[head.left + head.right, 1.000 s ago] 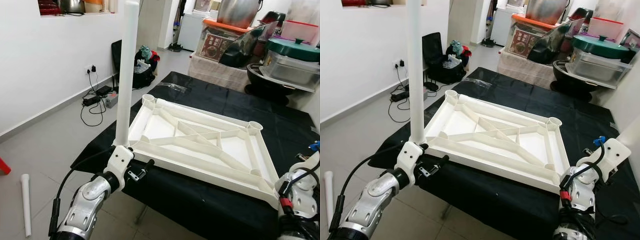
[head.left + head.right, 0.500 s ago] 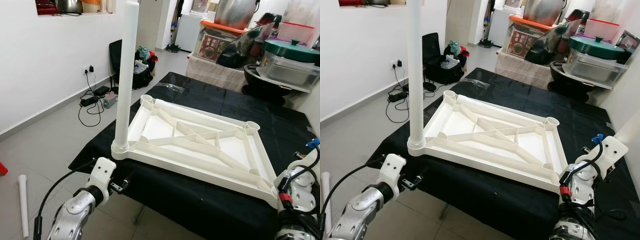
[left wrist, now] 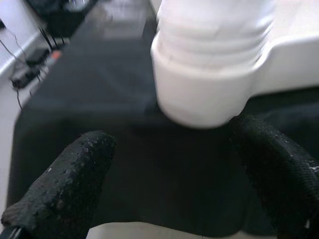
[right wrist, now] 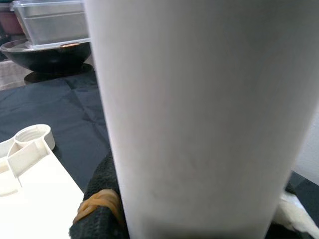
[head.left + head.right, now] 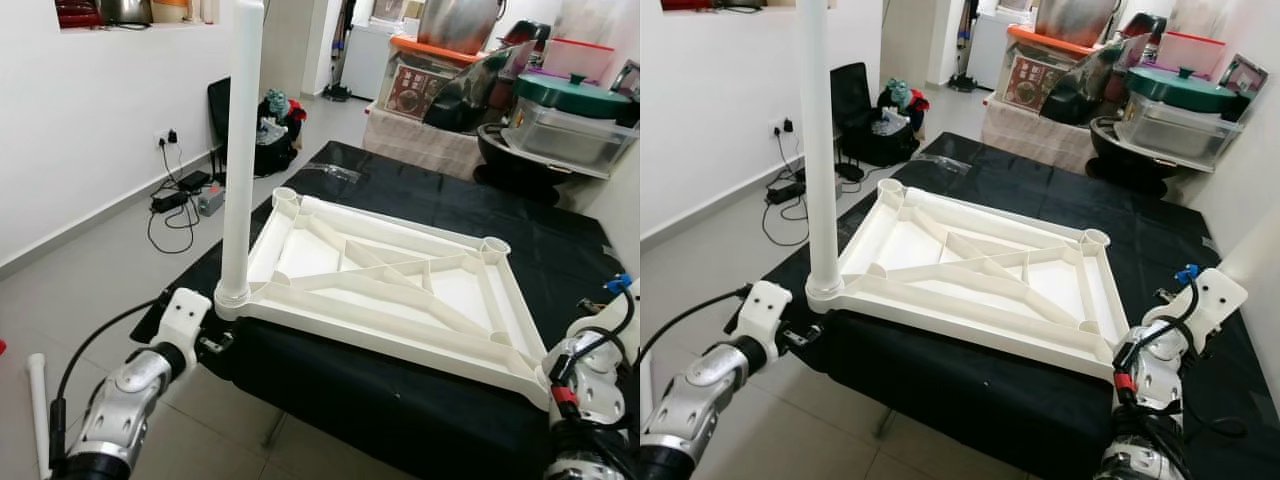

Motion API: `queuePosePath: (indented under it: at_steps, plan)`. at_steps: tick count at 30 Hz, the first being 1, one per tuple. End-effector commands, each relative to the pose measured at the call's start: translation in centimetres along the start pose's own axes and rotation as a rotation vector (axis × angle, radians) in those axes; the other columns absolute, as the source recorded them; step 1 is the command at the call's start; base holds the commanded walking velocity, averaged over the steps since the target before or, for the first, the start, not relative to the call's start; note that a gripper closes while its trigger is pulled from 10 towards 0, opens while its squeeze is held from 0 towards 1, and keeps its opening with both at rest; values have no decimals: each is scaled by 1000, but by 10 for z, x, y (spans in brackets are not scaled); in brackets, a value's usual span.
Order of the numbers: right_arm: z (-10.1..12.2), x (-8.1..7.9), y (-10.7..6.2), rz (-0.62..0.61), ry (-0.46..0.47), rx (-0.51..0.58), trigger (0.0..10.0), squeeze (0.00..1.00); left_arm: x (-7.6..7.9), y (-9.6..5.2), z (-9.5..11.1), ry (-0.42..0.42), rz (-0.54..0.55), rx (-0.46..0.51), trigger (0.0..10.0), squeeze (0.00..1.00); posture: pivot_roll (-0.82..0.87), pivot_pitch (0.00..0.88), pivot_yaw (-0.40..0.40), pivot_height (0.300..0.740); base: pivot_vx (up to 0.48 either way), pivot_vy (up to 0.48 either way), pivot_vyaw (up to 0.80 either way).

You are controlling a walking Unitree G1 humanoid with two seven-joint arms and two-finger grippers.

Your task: Building children table

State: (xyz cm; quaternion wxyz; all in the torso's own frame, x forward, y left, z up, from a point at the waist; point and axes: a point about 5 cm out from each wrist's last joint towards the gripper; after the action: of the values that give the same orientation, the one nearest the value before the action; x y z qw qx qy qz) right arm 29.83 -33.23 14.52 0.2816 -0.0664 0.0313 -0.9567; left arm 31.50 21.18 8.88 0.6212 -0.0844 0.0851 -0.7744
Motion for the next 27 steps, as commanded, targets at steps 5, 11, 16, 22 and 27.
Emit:
queuePosePath:
  at_steps: [5, 11, 16, 22, 27]
  plan:
    - [-32, 1, -5, 30, 6, -122, 10000, 0, -9, 7, 6, 38, 17, -12, 10000, 0, 54, 0, -109, 740, 0, 0, 0]
    - [-29, -25, -24, 291, 47, -63, 10000, 0, -13, 15, 20, 67, 1, 14, 10000, 0, 43, 0, -100, 740, 0, 0, 0]
    - [-29, -45, -42, 483, 29, -22, 10000, 0, -13, 19, 27, 79, -14, 29, 10000, 0, 39, 0, -94, 740, 0, 0, 0]
    - [-31, -62, -71, 800, -30, 54, 10000, 0, -18, 24, 42, 101, -12, 55, 10000, 0, 31, 0, -88, 740, 0, 0, 0]
    - [-37, -59, -92, 1015, -80, 97, 10000, 0, -32, 24, 54, 112, 29, 76, 10000, 0, 26, 0, -84, 740, 0, 0, 0]
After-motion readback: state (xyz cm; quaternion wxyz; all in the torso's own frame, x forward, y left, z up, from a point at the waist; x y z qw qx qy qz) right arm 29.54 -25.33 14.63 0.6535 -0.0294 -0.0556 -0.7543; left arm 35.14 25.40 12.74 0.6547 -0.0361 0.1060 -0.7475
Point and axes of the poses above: a point about 5 cm out from each wrist's last joint towards the gripper, its own y axis pointing out of the wrist towards the gripper, its own z axis along the axis of the wrist's last joint, x = y × z, and after that the axes turned 14 degrees about -y, right-handed
